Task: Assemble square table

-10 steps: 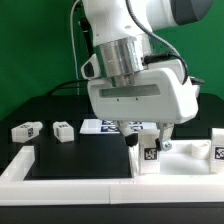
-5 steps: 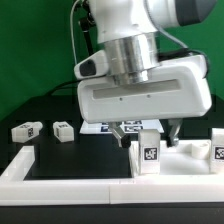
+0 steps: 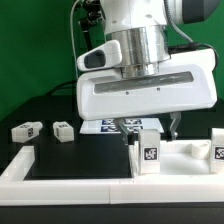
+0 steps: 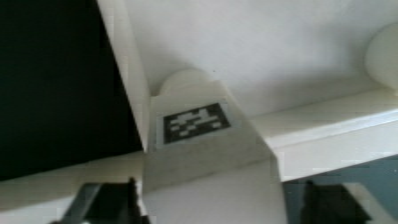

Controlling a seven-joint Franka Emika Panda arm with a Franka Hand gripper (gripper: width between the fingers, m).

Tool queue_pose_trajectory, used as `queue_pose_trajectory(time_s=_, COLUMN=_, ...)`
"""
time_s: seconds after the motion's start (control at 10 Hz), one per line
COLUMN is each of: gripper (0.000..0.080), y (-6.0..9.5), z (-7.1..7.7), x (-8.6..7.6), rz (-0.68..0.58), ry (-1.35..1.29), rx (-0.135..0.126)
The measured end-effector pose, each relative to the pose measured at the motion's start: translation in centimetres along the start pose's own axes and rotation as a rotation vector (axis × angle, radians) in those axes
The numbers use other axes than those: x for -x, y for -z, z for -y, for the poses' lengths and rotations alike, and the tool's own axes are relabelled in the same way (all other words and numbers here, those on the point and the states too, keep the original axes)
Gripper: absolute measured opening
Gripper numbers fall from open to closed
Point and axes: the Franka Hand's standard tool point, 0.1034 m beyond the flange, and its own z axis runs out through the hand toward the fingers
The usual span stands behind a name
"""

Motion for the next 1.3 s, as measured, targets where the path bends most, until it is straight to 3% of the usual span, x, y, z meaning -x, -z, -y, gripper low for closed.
queue_pose_trajectory(time_s=0.1, gripper=0.0385, y=0.02, z=-0.17, x=-0.04, rz=-0.001, ry=-0.078, rx=0.001)
queue_pose_trajectory(time_s=0.2, gripper=0.03, y=-0.01, z=-0.25, x=-0.03, rz=-0.001, ry=-0.137, rx=0.002)
queue_pose_trajectory(time_s=0.4, gripper=0.03, y=-0.01, z=-0.55, x=-0.08, rz=0.0, ry=-0.312, rx=-0.004)
queue_pose_trajectory(time_s=0.7, gripper=0.03, y=-0.16, z=-0.71, x=0.4, rz=0.046, ry=-0.886, rx=-0.042)
queue_pose_trajectory(time_s=0.9, gripper=0.03, y=-0.17, z=-0.92, x=0.45, rz=0.082, ry=-1.142, rx=-0.093)
queue_pose_trajectory(time_s=1.1, gripper=0.03, y=-0.18, z=-0.81, x=0.51, rz=0.102, ry=-1.338, rx=-0.109)
queue_pose_trajectory(time_s=1.3, gripper=0.03, y=-0.21, z=-0.57, x=0.55, rz=0.105, ry=-1.365, rx=-0.107)
